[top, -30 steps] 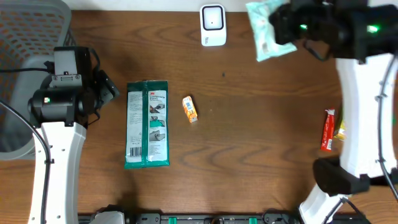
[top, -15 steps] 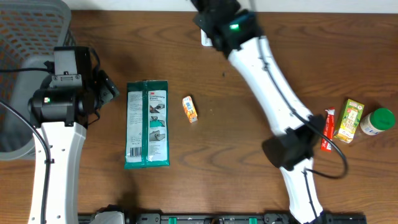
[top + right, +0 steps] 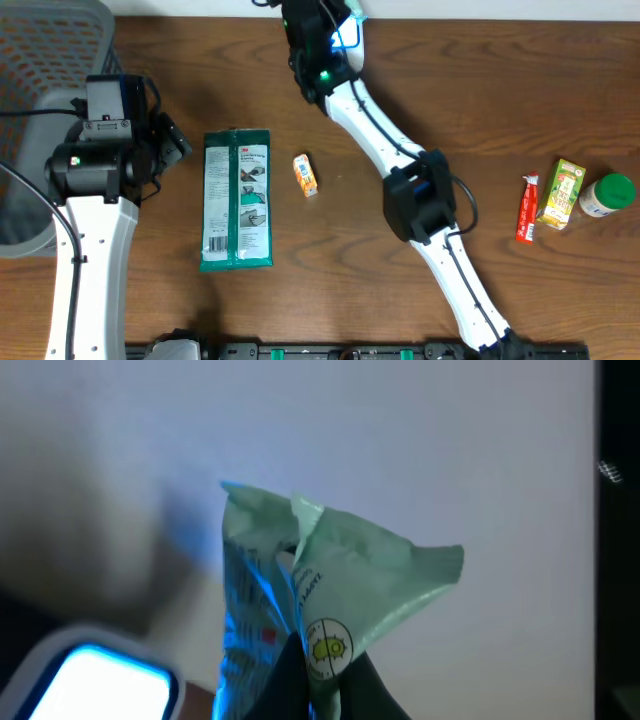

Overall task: Scan the item barcode
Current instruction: 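Hold the wipes pack barcode up to the white scanner, then carry the wipes pack right and release it near the carton, then move the right gripper left to the orange Kleenex tissue pack, then lower the right gripper over the Kleenex pack and grasp it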

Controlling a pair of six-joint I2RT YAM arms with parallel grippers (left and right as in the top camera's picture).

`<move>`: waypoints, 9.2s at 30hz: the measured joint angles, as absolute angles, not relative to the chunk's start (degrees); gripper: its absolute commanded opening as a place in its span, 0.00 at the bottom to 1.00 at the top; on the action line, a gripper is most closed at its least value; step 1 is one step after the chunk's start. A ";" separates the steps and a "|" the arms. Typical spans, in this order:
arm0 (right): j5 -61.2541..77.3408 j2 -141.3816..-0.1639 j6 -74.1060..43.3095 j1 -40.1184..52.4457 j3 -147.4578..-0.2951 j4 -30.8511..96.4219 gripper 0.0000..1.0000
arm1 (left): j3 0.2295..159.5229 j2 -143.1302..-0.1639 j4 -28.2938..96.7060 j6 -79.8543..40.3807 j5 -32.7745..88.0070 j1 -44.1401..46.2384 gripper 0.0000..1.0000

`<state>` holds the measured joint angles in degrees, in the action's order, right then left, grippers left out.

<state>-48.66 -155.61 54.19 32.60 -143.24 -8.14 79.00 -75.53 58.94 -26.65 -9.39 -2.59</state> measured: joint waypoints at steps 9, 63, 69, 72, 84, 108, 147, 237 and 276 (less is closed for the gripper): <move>-46.02 -160.83 61.82 32.42 -143.26 -16.12 0.01 | 79.00 -75.53 58.96 -26.65 -9.39 -2.59 0.89; -12.27 -124.25 11.88 27.14 -144.42 78.98 0.01 | 79.00 -75.53 58.96 -26.65 -9.39 -2.59 0.89; -1.08 -124.49 6.28 17.91 -143.59 91.00 0.01 | 79.00 -75.53 58.96 -26.65 -9.39 -2.59 0.89; 1.41 -124.66 5.15 13.82 -141.99 92.29 0.01 | 79.00 -75.53 58.96 -26.65 -9.39 -2.59 0.89; 5.85 -124.68 3.55 4.67 -120.46 86.63 0.01 | 79.00 -75.53 58.98 -26.68 -9.39 -2.59 0.89; -6.50 -125.10 -3.03 -8.78 -96.12 70.00 0.38 | 79.00 -75.53 58.96 -26.65 -9.39 -2.59 0.89; 31.03 -119.52 10.20 19.42 -108.64 71.55 0.81 | 79.00 -75.53 58.96 -26.65 -9.39 -2.59 0.89; -19.81 -118.04 9.85 45.04 -80.38 26.48 0.38 | 79.00 -75.53 58.96 -26.65 -9.39 -2.59 0.89; -17.58 -118.72 9.39 45.23 -80.93 29.56 0.43 | 79.00 -75.53 58.96 -26.65 -9.39 -2.59 0.89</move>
